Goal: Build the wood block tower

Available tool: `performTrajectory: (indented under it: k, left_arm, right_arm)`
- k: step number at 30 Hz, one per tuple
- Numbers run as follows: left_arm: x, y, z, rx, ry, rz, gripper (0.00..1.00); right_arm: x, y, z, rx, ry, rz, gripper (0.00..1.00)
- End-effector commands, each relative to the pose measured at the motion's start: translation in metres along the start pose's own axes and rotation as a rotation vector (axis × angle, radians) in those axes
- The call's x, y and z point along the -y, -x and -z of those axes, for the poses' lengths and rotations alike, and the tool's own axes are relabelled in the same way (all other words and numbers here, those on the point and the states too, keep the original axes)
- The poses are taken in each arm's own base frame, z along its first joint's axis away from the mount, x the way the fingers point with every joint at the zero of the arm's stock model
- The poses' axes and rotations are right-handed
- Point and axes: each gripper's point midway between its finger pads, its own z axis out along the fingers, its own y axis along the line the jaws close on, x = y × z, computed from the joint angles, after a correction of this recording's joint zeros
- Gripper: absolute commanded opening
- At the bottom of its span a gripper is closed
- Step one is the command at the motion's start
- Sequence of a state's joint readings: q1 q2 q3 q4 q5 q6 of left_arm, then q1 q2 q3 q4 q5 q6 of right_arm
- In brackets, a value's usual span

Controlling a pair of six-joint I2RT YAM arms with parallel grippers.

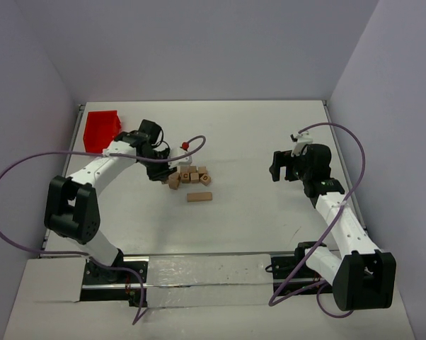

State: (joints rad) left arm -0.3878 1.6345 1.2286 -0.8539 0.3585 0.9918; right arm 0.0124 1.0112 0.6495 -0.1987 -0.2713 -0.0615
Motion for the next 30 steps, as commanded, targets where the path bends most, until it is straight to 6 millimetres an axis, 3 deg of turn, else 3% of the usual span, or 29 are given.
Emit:
performTrajectory:
  k: [1,4,9,14,30]
  left_arm:
    - [0.012,0.043,0.03,0.066,0.047,0.037,0.0]
    - [0.022,0.071,0.024,0.108,0.084,0.022,0.0]
    - [0.04,0.09,-0.001,0.091,0.076,0.023,0.0]
    - [0.047,0.095,-0.024,0.066,0.075,0.027,0.0]
    - [0.058,0.108,-0.055,0.054,0.045,0.004,0.08]
  right_arm:
    - [-0.001,0.033,0.011,0.086,-0.002,0.022,1.0]
    - [0.0,0.033,0.011,0.083,-0.007,0.023,1.0]
    - [0.001,0.033,0.01,0.077,-0.008,0.019,1.0]
    - [0.001,0.033,0.012,0.081,-0.015,0.022,1.0]
    - [0.001,0.034,0.013,0.08,-0.018,0.018,1.0]
